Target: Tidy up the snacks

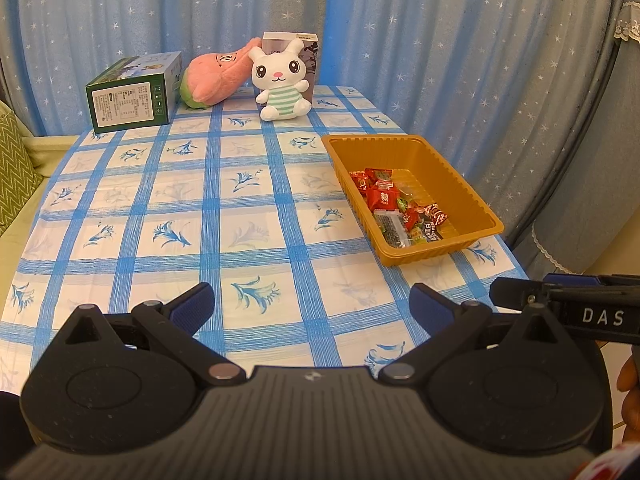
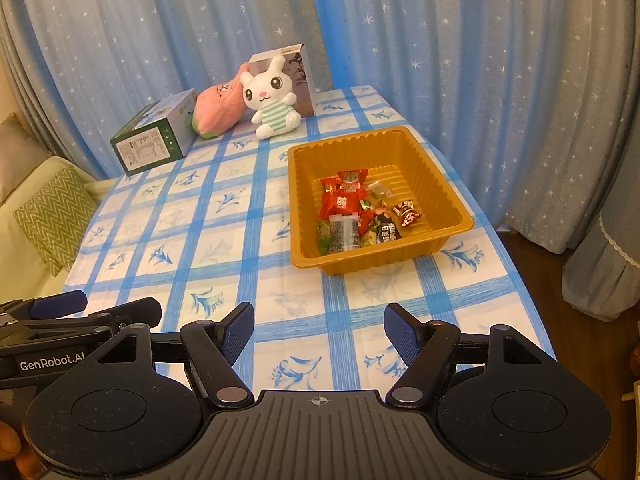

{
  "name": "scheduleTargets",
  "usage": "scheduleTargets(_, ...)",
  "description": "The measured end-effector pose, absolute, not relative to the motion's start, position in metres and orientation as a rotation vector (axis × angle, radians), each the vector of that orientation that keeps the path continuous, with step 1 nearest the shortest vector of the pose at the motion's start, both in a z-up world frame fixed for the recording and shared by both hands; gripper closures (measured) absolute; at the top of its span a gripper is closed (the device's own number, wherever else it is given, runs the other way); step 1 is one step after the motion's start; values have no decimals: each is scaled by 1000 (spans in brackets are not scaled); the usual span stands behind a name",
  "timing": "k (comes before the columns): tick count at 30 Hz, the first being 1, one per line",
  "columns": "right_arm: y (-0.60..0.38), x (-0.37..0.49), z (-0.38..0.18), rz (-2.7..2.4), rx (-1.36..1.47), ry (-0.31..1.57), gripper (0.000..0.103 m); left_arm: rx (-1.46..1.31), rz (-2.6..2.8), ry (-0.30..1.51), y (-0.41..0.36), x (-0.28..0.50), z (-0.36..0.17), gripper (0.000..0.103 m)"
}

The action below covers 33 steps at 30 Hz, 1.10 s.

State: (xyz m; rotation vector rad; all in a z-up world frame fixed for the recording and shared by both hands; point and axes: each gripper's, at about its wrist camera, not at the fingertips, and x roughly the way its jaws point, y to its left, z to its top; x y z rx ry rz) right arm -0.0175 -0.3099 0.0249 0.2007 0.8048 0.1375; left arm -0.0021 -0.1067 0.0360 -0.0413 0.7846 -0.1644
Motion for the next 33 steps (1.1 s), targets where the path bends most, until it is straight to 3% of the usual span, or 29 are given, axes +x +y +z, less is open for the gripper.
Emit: scheduleTargets(33, -312, -18, 25, 137, 204, 806, 31, -43, -168, 788, -109, -2, 35, 0)
